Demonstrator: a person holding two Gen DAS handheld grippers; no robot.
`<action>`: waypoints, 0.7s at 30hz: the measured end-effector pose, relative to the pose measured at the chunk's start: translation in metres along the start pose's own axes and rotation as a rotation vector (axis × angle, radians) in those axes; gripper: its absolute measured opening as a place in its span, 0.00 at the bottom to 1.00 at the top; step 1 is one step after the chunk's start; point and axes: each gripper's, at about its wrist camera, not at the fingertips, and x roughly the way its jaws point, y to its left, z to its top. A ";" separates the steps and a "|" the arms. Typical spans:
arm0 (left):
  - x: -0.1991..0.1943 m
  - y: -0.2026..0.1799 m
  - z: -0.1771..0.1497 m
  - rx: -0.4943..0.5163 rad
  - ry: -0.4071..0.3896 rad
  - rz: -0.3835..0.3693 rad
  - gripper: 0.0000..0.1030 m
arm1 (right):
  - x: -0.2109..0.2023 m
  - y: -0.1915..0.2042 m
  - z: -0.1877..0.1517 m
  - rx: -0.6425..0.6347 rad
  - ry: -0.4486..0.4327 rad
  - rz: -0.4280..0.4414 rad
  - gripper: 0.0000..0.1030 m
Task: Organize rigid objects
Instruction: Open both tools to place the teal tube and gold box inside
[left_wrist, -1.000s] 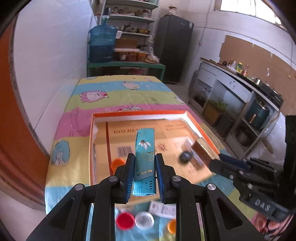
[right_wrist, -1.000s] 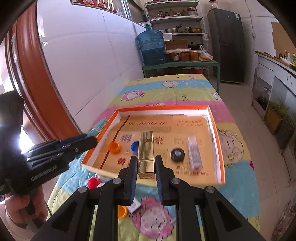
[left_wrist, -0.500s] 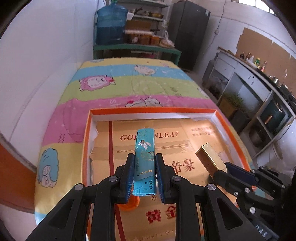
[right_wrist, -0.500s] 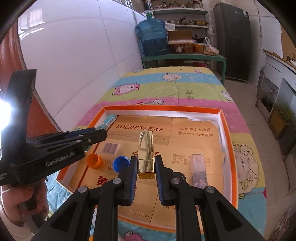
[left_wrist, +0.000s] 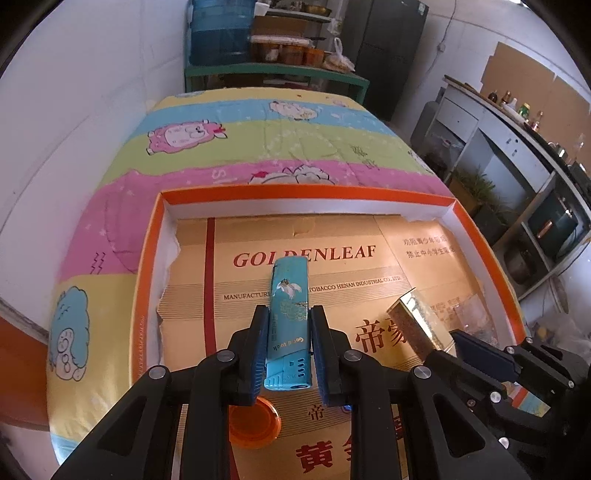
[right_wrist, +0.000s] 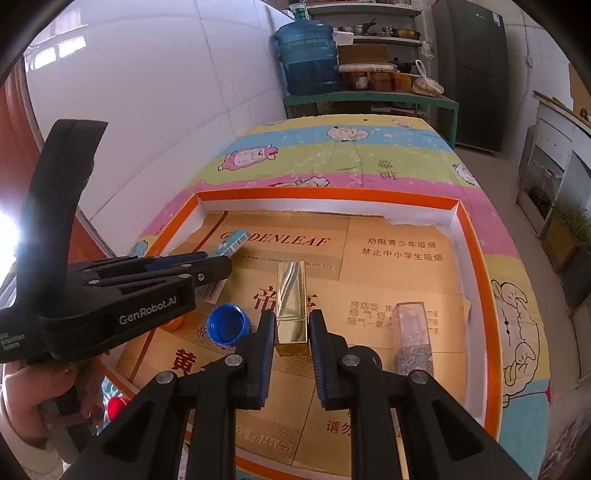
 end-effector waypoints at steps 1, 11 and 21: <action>0.001 0.000 0.000 0.000 -0.001 -0.002 0.22 | 0.002 0.001 0.000 -0.002 0.003 0.001 0.19; -0.009 0.006 0.002 -0.024 -0.026 -0.050 0.27 | 0.011 0.006 -0.005 -0.031 0.016 -0.027 0.20; -0.055 0.003 -0.002 -0.018 -0.113 -0.071 0.28 | -0.005 0.011 -0.008 -0.040 -0.011 -0.030 0.34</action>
